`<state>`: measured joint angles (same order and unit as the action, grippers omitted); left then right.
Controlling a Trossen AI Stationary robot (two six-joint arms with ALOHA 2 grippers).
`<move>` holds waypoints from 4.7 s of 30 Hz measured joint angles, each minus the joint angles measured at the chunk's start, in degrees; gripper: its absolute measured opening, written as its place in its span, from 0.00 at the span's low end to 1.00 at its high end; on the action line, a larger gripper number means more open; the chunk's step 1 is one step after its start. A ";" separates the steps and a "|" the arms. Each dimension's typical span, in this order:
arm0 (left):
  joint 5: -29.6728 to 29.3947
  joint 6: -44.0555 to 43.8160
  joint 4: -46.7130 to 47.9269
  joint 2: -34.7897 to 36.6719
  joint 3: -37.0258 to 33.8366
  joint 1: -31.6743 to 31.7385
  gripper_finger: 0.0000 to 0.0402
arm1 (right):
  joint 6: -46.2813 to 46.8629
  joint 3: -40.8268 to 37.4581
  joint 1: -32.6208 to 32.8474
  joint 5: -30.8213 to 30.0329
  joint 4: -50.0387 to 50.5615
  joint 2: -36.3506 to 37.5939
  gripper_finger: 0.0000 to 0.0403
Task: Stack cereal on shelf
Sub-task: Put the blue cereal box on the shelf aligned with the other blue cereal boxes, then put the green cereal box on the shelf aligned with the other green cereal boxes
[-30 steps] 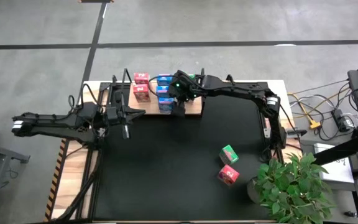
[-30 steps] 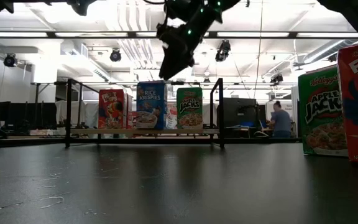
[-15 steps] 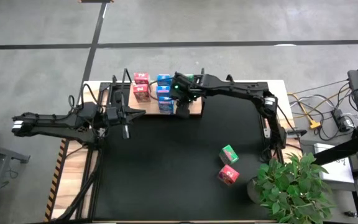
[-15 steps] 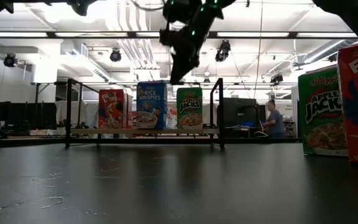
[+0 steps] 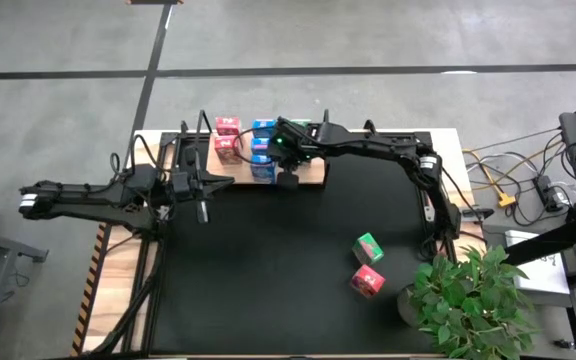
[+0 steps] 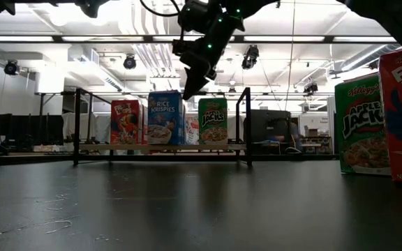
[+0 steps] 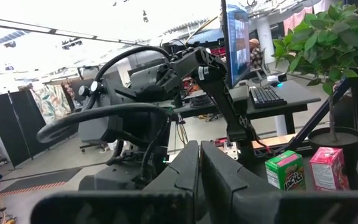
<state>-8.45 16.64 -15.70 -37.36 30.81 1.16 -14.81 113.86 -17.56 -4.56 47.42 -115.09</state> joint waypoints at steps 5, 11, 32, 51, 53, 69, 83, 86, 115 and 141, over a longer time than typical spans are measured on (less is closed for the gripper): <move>0.00 0.00 0.00 0.00 0.00 0.01 0.00 | 0.31 0.06 0.00 -0.02 2.54 0.00 0.03; 0.00 0.02 -0.14 0.00 0.00 0.01 0.00 | 0.81 -0.55 0.04 0.00 1.84 0.07 0.03; 0.00 0.66 -0.01 0.17 0.04 -0.01 0.00 | 3.44 -0.74 2.72 0.66 2.75 5.31 0.03; 0.00 0.37 0.00 0.17 0.22 0.01 0.00 | 42.70 -1.29 22.04 7.66 39.58 12.49 0.03; 0.00 0.19 0.02 0.17 0.22 0.01 0.00 | 49.86 -2.81 22.60 7.04 42.88 12.50 0.03; 0.00 -0.64 0.39 -0.04 0.24 0.00 0.00 | 68.06 -14.77 26.21 9.21 42.53 16.61 0.37; 0.00 -0.32 0.39 -0.04 0.24 -0.01 0.00 | 72.05 -24.17 26.84 11.04 42.63 16.61 0.77; 0.00 -0.22 0.36 -0.04 0.24 -0.01 0.00 | 71.89 -25.27 26.84 11.02 42.16 16.60 0.74; 0.02 -1.42 0.35 -0.04 0.24 -0.01 0.00 | 63.62 -22.79 27.53 2.90 27.06 16.74 0.31; 0.04 -5.42 0.33 -1.71 0.24 0.00 0.00 | 40.62 -21.03 25.40 2.99 2.84 12.52 0.55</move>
<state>-8.40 11.22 -15.37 -39.07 31.05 1.16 25.81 92.83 7.84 -1.57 50.26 -102.56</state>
